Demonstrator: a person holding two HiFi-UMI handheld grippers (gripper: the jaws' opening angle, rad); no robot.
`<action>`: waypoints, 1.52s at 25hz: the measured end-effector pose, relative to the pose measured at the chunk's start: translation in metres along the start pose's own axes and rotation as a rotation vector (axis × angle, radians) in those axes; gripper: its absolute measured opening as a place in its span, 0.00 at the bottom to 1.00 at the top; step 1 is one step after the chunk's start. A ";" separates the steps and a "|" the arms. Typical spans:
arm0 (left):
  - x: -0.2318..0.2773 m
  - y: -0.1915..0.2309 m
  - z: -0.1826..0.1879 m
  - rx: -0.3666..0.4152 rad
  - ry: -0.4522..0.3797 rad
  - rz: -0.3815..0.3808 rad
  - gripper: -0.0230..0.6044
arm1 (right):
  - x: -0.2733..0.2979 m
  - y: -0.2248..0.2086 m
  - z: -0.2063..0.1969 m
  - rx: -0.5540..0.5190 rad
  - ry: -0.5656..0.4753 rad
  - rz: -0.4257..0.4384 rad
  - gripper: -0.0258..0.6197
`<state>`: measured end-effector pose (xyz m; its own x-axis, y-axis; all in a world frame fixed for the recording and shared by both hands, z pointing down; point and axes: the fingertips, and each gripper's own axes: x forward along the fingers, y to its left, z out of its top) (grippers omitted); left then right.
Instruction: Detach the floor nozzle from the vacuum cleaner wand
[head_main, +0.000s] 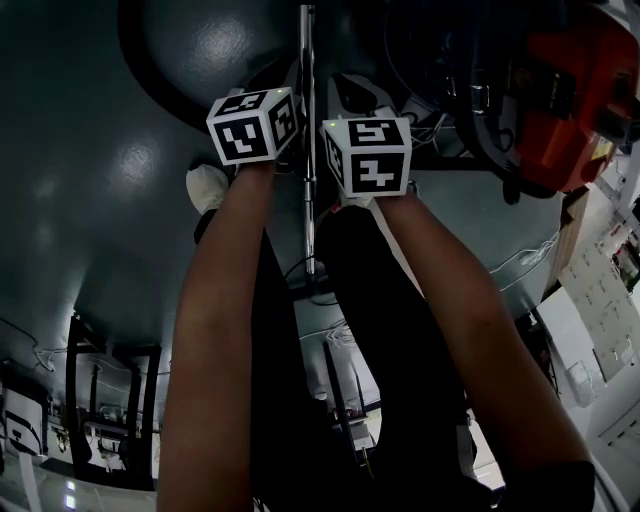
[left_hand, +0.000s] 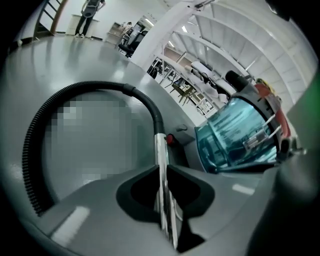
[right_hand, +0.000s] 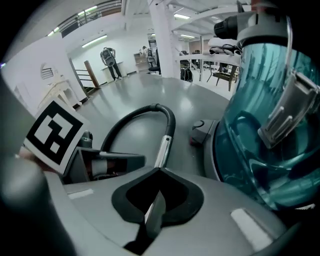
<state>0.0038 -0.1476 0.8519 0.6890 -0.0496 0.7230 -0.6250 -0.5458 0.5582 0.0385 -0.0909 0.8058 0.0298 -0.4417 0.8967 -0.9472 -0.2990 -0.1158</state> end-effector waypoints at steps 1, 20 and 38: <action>0.003 0.002 0.001 -0.006 0.001 -0.001 0.11 | 0.001 -0.002 -0.004 0.002 0.004 -0.006 0.03; 0.057 -0.002 0.027 0.031 0.055 -0.081 0.33 | 0.008 0.004 -0.032 0.086 -0.028 0.026 0.03; 0.048 -0.005 0.007 -0.050 0.105 -0.166 0.31 | -0.002 -0.002 -0.026 0.109 -0.029 0.001 0.03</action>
<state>0.0425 -0.1525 0.8810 0.7436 0.1262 0.6566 -0.5257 -0.4965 0.6908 0.0322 -0.0672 0.8151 0.0399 -0.4656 0.8841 -0.9068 -0.3886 -0.1637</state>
